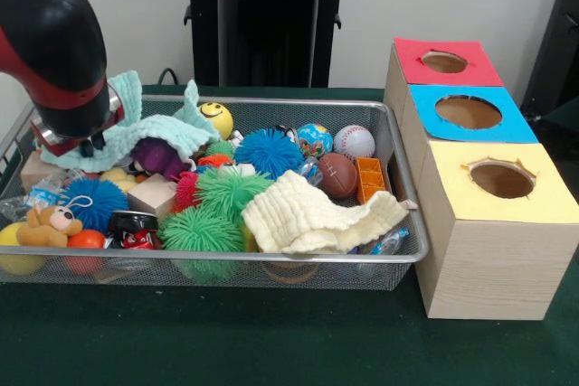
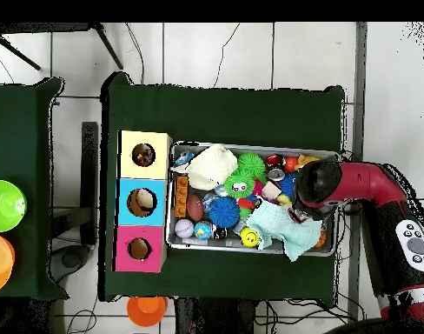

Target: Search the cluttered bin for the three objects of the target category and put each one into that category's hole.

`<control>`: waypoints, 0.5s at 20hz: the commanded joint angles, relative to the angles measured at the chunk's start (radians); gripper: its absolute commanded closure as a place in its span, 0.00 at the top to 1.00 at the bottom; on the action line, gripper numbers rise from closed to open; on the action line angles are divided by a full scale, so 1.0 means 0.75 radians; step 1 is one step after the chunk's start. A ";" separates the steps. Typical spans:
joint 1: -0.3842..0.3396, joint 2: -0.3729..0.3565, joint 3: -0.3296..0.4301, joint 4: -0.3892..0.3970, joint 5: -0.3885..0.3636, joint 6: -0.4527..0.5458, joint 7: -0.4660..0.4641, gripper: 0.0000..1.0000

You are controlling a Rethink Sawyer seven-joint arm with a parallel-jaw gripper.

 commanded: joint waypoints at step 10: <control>-0.058 -0.380 0.185 0.382 0.238 0.012 -0.323 0.00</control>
